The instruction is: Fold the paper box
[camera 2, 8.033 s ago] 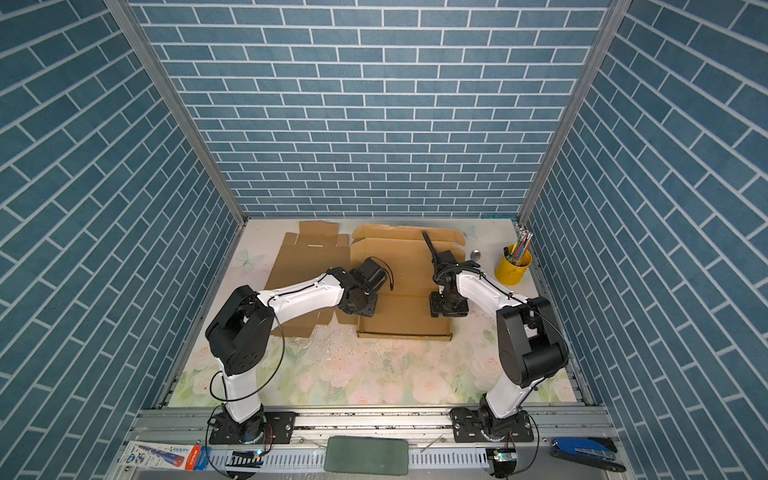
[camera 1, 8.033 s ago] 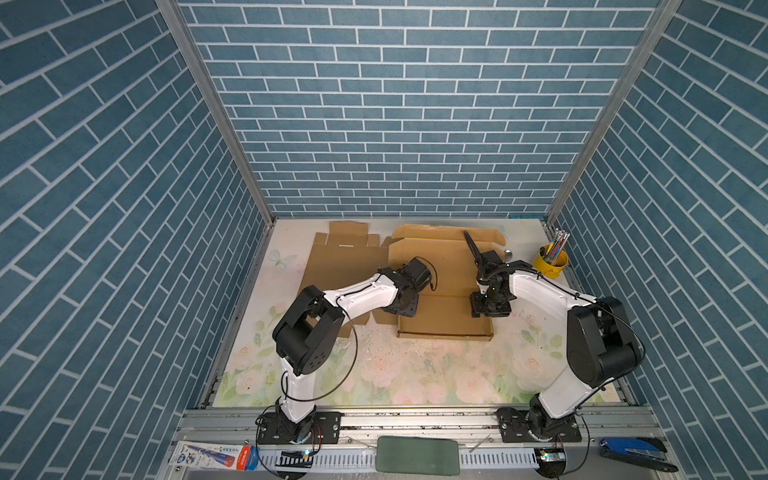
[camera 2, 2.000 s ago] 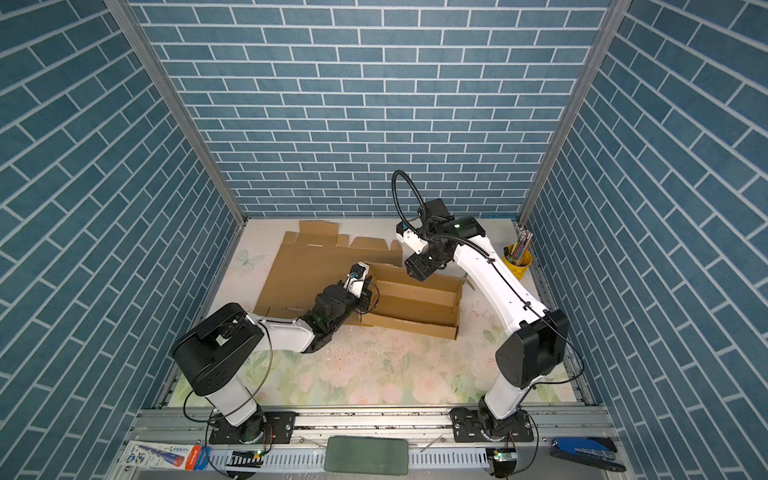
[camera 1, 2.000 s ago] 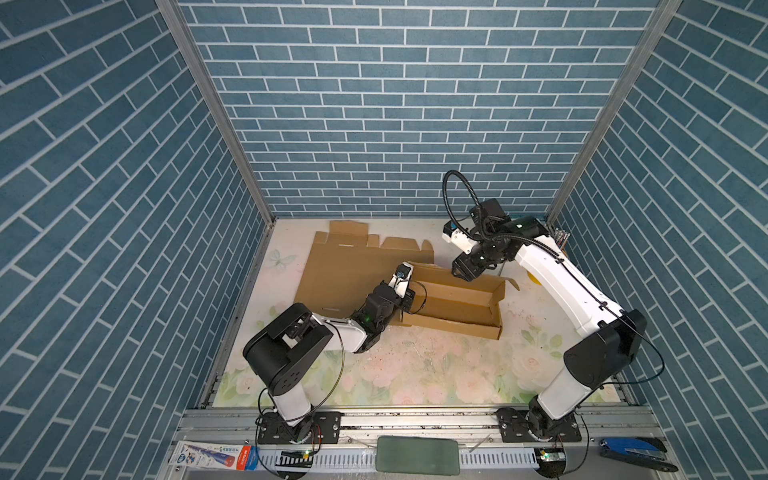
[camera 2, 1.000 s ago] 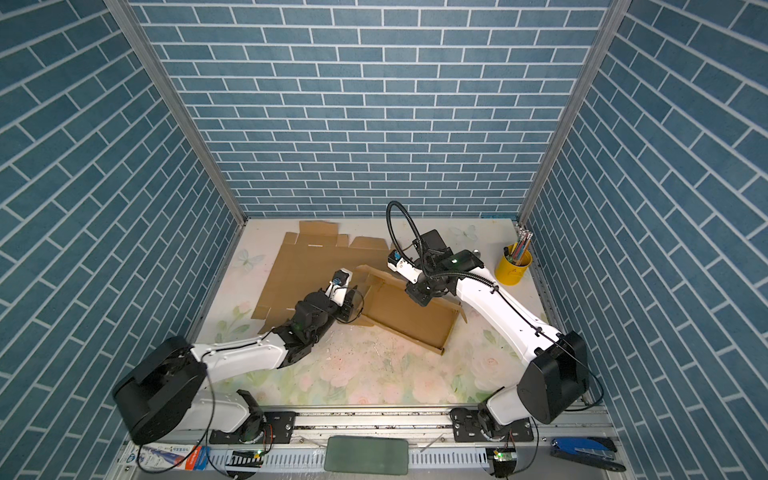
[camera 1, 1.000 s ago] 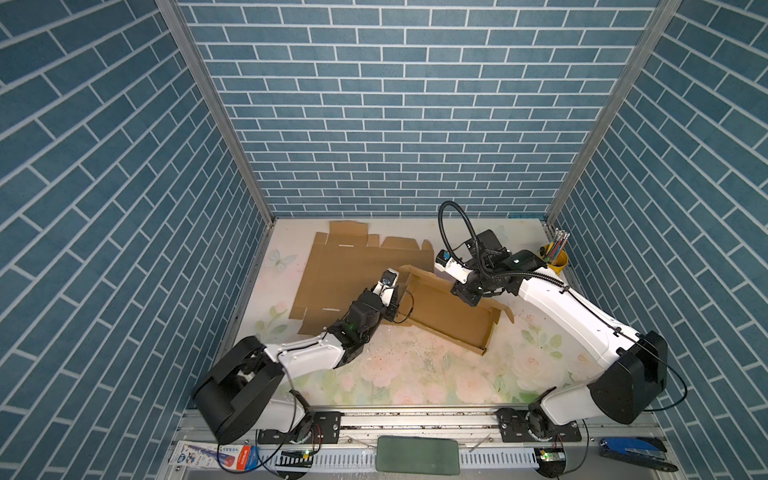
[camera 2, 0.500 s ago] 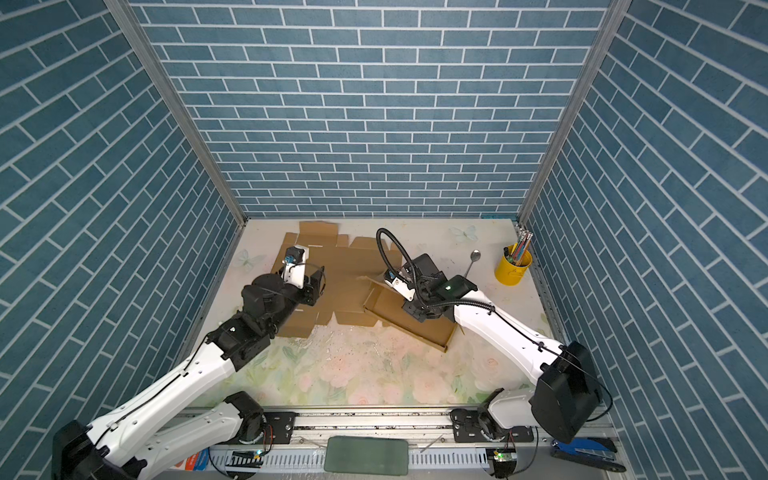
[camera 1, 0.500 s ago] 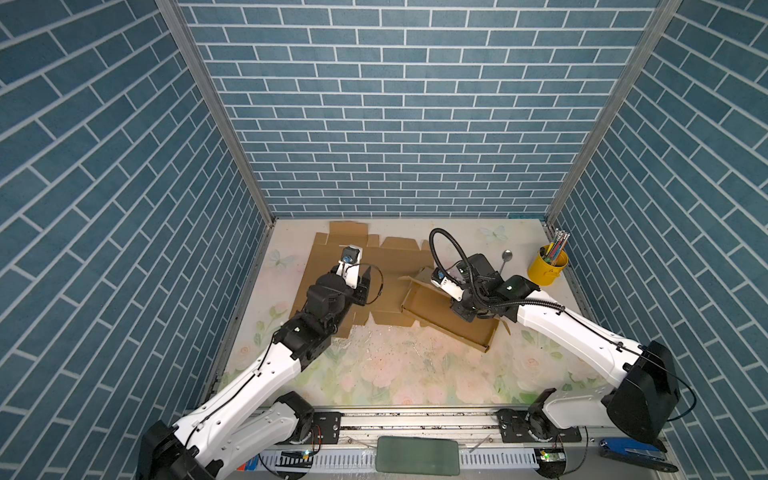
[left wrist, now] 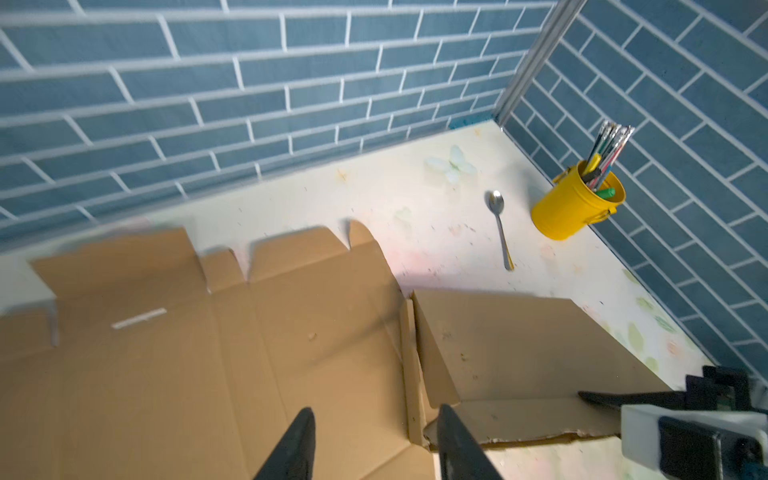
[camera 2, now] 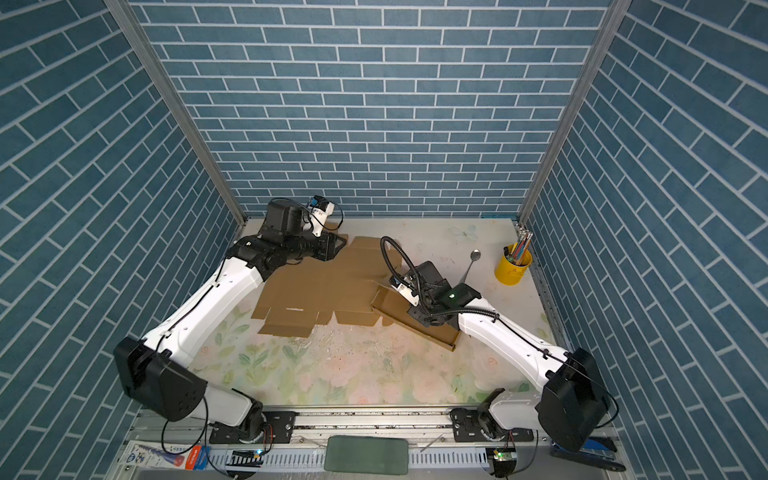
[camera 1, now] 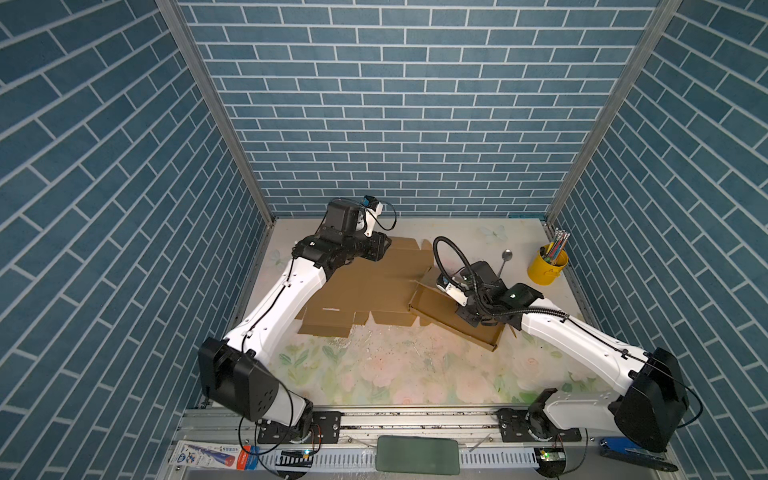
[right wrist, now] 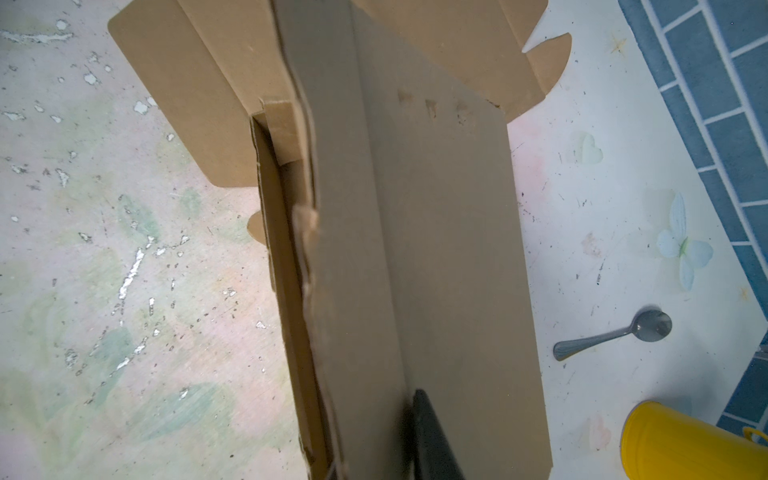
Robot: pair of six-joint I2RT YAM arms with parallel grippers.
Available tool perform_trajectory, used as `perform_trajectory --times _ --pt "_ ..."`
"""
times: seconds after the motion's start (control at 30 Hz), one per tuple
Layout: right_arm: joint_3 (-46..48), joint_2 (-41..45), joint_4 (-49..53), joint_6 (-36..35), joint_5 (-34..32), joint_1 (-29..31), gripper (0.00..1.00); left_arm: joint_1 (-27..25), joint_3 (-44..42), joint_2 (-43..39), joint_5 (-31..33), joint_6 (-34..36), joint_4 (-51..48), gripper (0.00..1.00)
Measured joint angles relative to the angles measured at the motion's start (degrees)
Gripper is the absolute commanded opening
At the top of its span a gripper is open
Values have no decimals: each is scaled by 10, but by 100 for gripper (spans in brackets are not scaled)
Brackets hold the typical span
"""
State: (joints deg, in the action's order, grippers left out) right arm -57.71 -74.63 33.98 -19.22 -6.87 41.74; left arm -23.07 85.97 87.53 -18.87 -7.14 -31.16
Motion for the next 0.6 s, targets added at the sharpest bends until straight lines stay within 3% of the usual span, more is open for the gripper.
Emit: perform_trajectory --times 0.23,0.6 --pt "14 0 -8 -3 -10 2 20 -7 44 94 -73 -36 -32 52" --pt "33 0 -14 -3 -15 4 27 -100 177 236 -122 -33 -49 50"
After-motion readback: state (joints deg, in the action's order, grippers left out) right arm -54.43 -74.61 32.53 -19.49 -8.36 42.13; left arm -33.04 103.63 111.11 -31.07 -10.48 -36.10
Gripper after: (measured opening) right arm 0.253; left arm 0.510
